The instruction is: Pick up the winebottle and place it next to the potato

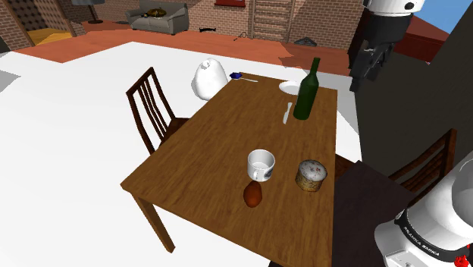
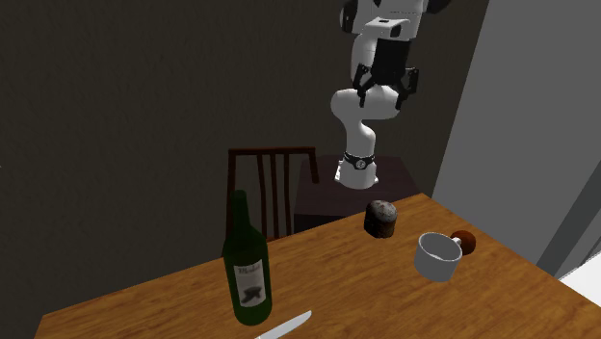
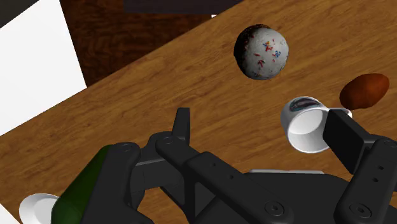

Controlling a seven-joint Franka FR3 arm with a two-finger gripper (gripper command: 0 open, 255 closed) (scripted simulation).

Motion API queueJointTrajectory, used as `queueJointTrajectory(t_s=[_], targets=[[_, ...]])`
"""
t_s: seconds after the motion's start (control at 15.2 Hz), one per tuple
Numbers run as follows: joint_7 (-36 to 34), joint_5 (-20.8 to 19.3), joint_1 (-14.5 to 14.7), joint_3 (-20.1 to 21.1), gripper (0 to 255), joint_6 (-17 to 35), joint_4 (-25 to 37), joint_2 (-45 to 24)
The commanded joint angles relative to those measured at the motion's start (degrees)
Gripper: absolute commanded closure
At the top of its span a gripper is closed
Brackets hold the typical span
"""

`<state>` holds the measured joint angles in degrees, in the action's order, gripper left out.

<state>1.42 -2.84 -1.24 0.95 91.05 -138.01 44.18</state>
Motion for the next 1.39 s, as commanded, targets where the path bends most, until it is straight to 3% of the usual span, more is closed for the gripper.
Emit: queueJointTrajectory(t_s=[0.0,0.66,1.32], targets=[[0.0,0.0,0.0,0.0,0,0.0,0.0,0.0],[6.6,-3.6,-3.2,-7.1,0,9.3,10.5,-18.8],[13.7,-1.9,-5.6,-12.9,0,13.4,27.7,-39.2]])
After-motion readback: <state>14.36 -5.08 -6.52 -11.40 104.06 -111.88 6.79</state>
